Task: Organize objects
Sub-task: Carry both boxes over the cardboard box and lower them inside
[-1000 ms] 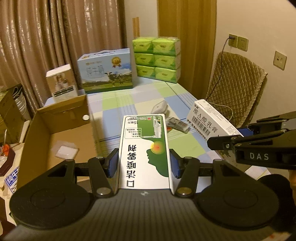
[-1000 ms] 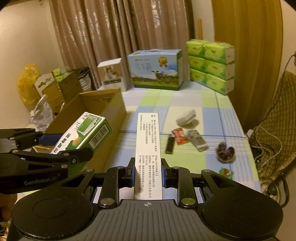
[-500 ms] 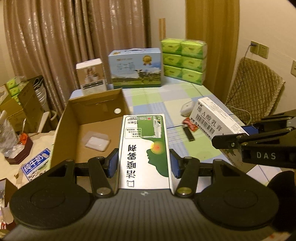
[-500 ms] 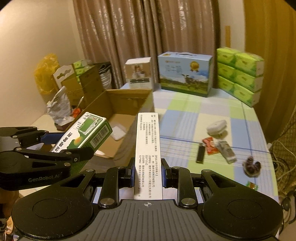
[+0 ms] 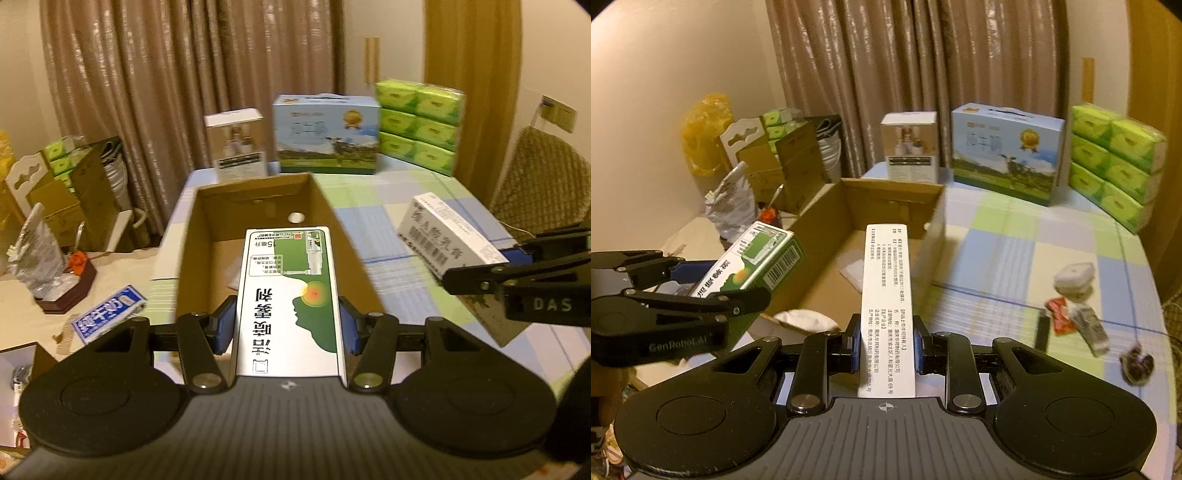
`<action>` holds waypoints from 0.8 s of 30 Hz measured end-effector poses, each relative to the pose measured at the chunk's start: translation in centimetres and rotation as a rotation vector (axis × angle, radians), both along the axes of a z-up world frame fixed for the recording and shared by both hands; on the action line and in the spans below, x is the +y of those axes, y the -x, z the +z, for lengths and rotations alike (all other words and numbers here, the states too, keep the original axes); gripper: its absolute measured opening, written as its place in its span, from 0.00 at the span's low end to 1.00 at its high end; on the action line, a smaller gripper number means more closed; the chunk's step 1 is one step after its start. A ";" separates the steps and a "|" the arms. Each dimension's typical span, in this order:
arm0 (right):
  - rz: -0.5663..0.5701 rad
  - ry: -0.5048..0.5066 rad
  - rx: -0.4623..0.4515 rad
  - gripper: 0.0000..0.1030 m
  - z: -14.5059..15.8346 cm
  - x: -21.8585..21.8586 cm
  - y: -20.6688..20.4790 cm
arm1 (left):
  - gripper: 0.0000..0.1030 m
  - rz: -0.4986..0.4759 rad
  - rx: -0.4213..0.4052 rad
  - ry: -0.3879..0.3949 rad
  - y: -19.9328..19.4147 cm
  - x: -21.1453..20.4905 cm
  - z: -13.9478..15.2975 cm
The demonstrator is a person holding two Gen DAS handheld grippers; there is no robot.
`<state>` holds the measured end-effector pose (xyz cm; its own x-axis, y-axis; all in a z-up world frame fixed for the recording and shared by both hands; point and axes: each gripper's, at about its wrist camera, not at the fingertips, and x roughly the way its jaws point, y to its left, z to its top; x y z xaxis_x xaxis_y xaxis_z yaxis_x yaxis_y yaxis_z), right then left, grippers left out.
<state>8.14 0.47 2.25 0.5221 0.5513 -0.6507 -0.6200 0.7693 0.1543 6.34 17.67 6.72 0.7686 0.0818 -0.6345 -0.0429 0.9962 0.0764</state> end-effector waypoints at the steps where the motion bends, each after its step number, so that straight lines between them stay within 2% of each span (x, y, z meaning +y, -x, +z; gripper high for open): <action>1: 0.003 -0.002 0.003 0.22 -0.1 0.5 -0.4 | 0.49 0.010 -0.001 -0.006 -0.3 0.7 0.1; 7: 0.003 -0.022 0.016 0.22 -0.4 3.6 -3.3 | 0.49 0.047 0.007 -0.008 -3.1 4.4 0.0; 13: -0.008 -0.021 0.037 0.22 -1.6 5.5 -5.2 | 0.49 0.051 0.032 0.004 -5.9 6.4 -1.5; 14: -0.010 -0.020 0.042 0.22 -1.9 5.7 -5.5 | 0.47 0.047 0.038 0.006 -6.3 6.5 -1.9; 16: -0.010 -0.016 0.050 0.22 -2.3 6.2 -6.1 | 0.27 0.034 0.051 0.011 -7.0 6.7 -2.5; 24: -0.006 -0.013 0.072 0.22 -3.5 7.1 -7.1 | 0.28 0.042 0.058 0.026 -8.3 7.9 -3.8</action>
<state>15.23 7.57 -1.25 0.4774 0.5569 -0.6797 -0.6026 0.7705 0.2079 14.69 25.53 2.88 0.7266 0.0960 -0.6804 -0.0806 0.9953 0.0543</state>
